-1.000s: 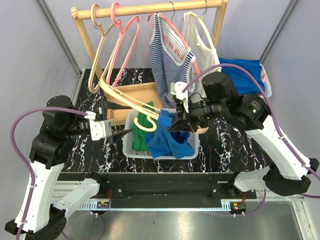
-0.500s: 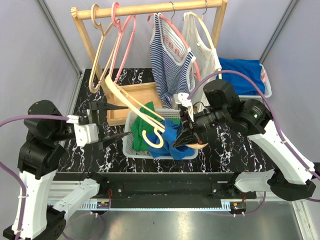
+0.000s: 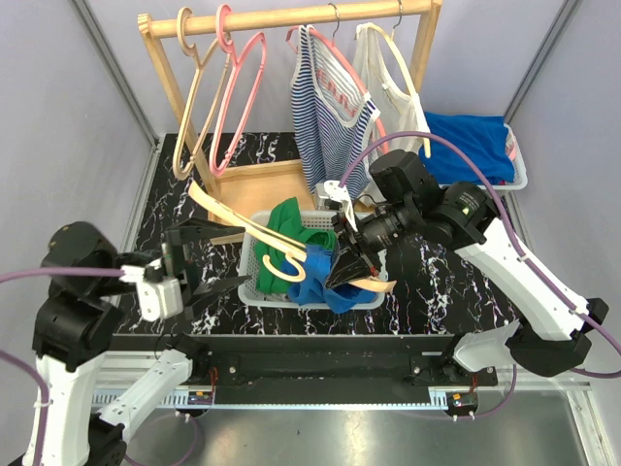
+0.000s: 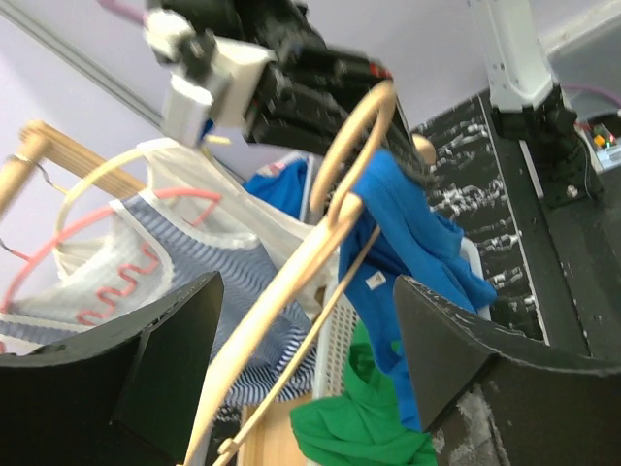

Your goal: Remove the tank top from the hanger

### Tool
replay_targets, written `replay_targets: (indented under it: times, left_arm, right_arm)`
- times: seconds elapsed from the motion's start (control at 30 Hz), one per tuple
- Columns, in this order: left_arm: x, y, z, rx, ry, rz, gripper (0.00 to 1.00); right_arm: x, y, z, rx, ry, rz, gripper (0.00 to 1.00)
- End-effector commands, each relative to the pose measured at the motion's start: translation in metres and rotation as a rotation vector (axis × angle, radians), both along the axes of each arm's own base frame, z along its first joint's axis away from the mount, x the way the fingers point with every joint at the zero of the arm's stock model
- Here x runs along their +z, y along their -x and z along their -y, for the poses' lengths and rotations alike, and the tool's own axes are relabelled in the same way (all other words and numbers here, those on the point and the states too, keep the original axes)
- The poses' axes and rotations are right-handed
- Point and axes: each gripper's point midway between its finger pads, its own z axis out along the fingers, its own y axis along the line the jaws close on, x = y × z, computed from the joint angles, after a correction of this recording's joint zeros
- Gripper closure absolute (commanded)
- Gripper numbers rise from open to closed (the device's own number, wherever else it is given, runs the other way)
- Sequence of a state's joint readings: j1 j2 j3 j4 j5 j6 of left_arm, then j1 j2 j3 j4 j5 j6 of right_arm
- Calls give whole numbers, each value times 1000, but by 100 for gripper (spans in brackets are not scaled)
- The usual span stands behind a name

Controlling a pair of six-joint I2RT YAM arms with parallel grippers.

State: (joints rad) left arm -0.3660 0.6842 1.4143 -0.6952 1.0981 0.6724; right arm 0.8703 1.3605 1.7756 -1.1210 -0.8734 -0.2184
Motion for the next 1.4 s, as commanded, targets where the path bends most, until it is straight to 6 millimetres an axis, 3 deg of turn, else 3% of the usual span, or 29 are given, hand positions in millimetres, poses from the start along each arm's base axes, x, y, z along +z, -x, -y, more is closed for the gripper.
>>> replay_targets:
  times: [0.0,0.2,0.37,0.5,0.53,0.67,0.97,1.27,1.37]
  left_arm:
    - [-29,-29,7,11,-74,19,22]
    - [-27,-46,13,3,-104,105,23]
    - [-24,-49,11,27,-107,122,26]
    - [-26,-50,10,23,-140,101,44]
    - [-30,-48,9,19,-159,80,53]
    - [-34,-48,9,13,-190,66,66]
    - [-46,-51,9,13,-232,22,67]
    - [-57,-48,10,-4,-258,-26,77]
    - [-61,-49,11,-11,-265,-44,72]
  right_arm:
    - [26,15,-2,72,-81,-26,100]
    - [21,21,-2,88,-62,-60,100]
    - [16,21,-5,94,-45,-73,100]
    - [9,13,-10,63,-15,-63,100]
    - [7,9,-11,47,-4,-50,100]
    - [16,4,-12,34,-17,-10,100]
    - [21,5,-21,89,-26,-41,100]
    - [32,6,-12,65,-40,14,100]
    - [39,5,-11,64,-59,46,100]
